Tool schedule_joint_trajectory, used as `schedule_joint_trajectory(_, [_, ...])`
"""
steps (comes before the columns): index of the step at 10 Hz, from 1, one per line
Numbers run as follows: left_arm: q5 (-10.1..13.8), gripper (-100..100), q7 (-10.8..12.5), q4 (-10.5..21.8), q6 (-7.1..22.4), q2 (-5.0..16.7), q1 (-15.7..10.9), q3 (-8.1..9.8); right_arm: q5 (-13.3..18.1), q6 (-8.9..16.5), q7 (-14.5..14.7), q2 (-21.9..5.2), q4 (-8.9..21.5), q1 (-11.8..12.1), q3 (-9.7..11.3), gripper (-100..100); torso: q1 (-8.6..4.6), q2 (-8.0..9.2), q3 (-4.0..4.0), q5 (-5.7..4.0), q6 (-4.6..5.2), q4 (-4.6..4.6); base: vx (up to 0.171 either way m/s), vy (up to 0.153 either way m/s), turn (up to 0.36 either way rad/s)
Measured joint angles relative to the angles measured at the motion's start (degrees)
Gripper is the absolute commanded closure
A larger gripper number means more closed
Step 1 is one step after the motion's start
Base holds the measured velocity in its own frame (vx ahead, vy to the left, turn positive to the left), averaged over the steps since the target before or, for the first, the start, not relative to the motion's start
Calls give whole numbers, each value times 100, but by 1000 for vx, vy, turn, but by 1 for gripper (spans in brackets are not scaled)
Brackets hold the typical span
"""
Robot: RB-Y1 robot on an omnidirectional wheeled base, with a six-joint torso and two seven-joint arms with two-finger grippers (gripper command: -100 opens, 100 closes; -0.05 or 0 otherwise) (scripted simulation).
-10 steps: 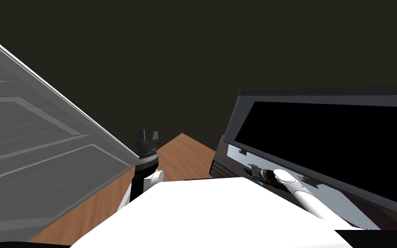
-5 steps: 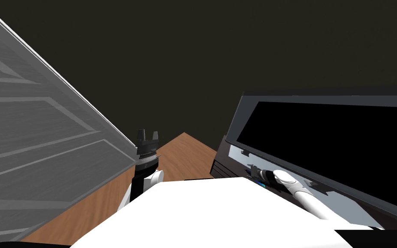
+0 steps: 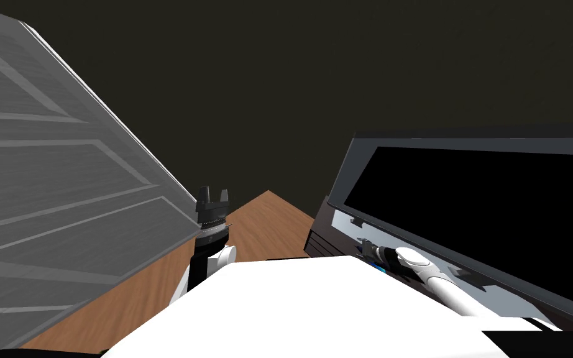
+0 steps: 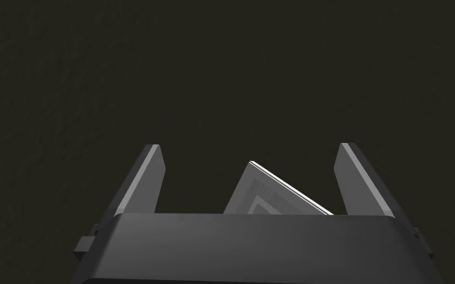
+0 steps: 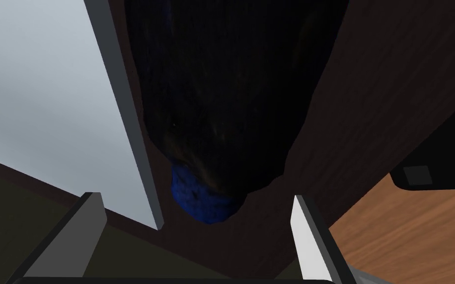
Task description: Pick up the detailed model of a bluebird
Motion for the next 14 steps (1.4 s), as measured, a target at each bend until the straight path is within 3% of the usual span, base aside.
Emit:
schedule_joint_trajectory(1, [0, 0, 0, 0, 0, 0, 0, 0, -161, 51, -38, -19, -41, 18, 185, -100, 2, -4, -2, -1, 1, -1, -9, 5, -27])
schedule_joint_trajectory(3, [0, 0, 0, 0, 0, 0, 0, 0, -503, 61, -49, -28, -44, 31, 308, -100, 7, -15, -9, 2, -2, -3, -21, 6, 153])
schedule_joint_trajectory(6, [0, 0, 0, 0, 0, 0, 0, 0, -1009, 280, 119, -214, 165, 5, 831, -100, 3, -3, -1, 0, 2, 0, -33, -5, 34])
schedule_joint_trajectory(9, [0, 0, 0, 0, 0, 0, 1, 0, -1471, 295, 141, -205, 183, 15, 932, -100, 5, -18, -10, 1, -1, -3, -14, 0, 77])
schedule_joint_trajectory(12, [0, 0, 0, 0, 0, 0, 0, 0, -1968, 515, 319, -376, 432, -28, 1441, -100, 2, -2, -1, 0, 1, 0, -36, -4, 55])
schedule_joint_trajectory(14, [0, 0, 0, 0, 0, 0, 1, 0, -2312, 525, 322, -396, 396, 5, 1543, -100, 6, -16, -8, 1, 0, -3, -23, 4, 157])
